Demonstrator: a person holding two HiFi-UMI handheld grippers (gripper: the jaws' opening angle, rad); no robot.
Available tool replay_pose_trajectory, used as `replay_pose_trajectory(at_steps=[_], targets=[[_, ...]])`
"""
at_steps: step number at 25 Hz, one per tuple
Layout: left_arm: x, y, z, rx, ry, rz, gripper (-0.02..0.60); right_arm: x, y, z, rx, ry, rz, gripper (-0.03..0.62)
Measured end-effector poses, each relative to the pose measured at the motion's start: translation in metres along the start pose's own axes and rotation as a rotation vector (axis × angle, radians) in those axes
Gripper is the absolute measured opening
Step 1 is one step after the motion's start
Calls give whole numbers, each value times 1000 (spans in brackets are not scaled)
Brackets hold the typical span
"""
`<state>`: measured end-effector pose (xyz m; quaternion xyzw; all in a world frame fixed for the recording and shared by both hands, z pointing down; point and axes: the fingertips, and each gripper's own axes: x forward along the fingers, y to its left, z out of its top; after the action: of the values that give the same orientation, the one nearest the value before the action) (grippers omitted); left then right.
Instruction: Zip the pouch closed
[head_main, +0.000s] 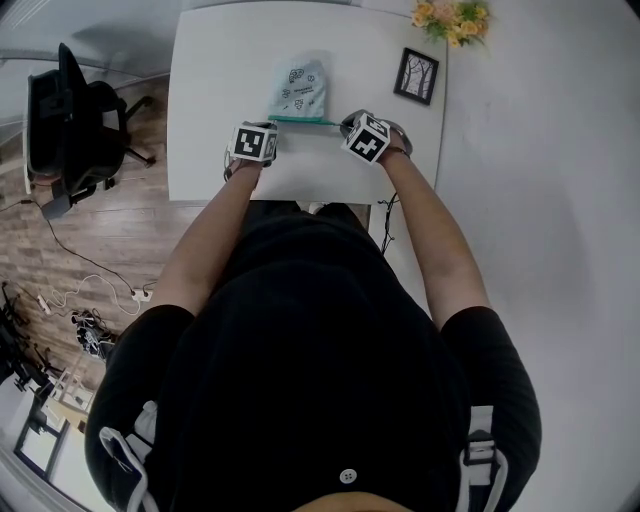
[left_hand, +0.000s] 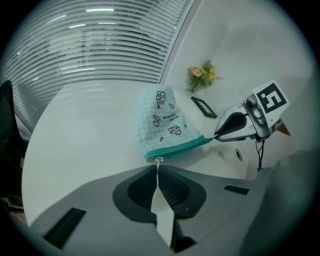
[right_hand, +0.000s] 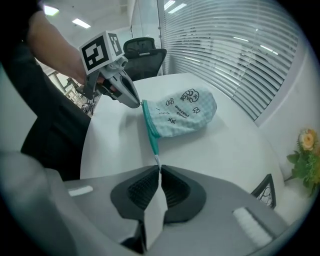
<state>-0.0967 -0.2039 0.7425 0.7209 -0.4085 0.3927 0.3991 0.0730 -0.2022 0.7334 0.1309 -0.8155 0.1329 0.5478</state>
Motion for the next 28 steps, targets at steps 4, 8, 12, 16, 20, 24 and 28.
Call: replay_pose_trajectory(at_steps=[4, 8, 12, 16, 20, 24, 28], targets=[[-2, 5, -3, 15, -3, -5, 49, -3, 3, -4, 15, 9, 18, 57], [-12, 11, -14, 39, -6, -14, 83, -6, -4, -19, 46, 7, 1, 63], [-36, 9, -18, 33, -65, -86, 87, -23, -1, -15, 111, -69, -12, 63], [-72, -2, -1, 65, -195, -172, 89, -46, 11, 4, 127, -169, -19, 63], [-115, -21, 25, 125, -327, -209, 88, -75, 24, 30, 128, -273, -36, 63], [-155, -44, 56, 202, -455, -224, 89, -112, 27, 59, 161, -400, -59, 63], [-192, -66, 86, 280, -582, -214, 87, -149, 29, 89, 177, -532, -67, 63]])
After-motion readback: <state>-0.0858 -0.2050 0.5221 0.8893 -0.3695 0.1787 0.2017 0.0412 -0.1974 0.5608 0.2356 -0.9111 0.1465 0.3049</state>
